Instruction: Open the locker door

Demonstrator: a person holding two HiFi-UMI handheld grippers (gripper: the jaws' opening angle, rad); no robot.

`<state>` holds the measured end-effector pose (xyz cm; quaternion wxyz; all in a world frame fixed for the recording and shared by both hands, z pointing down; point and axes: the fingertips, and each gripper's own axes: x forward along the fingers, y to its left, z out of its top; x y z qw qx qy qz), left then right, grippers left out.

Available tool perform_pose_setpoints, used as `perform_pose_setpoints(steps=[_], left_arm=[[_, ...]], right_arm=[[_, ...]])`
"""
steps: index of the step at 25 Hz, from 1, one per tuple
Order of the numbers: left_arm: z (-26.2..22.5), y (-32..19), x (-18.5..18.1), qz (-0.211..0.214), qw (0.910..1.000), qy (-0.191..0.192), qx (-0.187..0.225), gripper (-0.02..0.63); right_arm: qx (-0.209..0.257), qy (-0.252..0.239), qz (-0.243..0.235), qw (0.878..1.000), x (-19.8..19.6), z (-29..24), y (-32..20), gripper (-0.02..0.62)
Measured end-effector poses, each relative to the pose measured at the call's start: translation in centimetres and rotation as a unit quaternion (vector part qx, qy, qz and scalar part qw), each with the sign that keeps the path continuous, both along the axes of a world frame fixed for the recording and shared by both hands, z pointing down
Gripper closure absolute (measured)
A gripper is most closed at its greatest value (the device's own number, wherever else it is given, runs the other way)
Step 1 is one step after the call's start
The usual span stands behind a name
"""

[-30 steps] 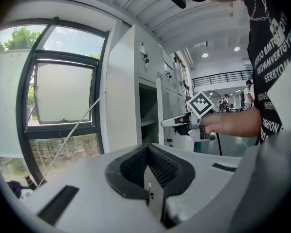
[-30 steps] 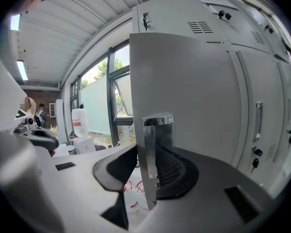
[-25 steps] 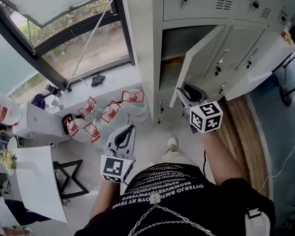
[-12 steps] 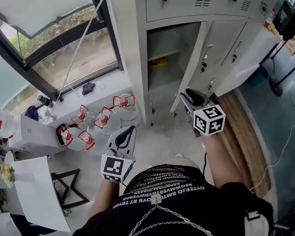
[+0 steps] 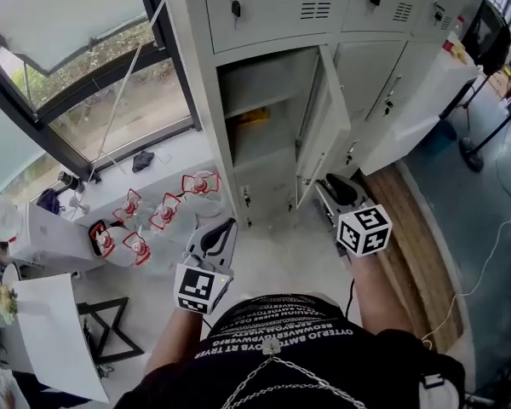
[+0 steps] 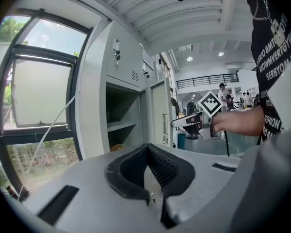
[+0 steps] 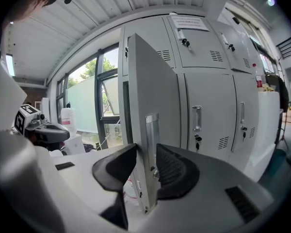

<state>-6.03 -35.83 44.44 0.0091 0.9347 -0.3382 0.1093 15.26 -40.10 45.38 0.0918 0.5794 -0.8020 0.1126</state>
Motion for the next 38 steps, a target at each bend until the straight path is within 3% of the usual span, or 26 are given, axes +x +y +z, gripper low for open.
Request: perform_pose_setpoints(steps=[5, 14, 18, 25, 38], left_arm=[[-0.6, 1.1, 5.5, 0.002, 1.0, 0.005, 0.002, 0.607], [-1.2, 3.5, 12.4, -0.026, 0.9996, 0.0, 0.007, 0.607], [-1.4, 5.1, 13.9, -0.056, 0.9984, -0.002, 0.01, 0.607], [-1.2, 7.6, 15.3, -0.106, 0.9943, -0.003, 0.003, 0.607], [-2.7, 9.9, 18.6, -0.113, 0.9926, -0.04, 0.02, 0.607]], right_arm=[[0.001, 0.0, -0.015, 1.0, 3.9, 0.1, 1.3, 0.538], [0.008, 0.004, -0.096, 0.995, 7.2, -0.2, 1.8, 0.535], [0.026, 0.001, -0.108, 0.994, 8.6, -1.0, 3.1, 0.597], [0.042, -0.004, -0.149, 0.988, 11.3, -1.1, 7.9, 0.598], [0.077, -0.027, -0.157, 0.984, 14.2, -2.7, 7.6, 0.598]])
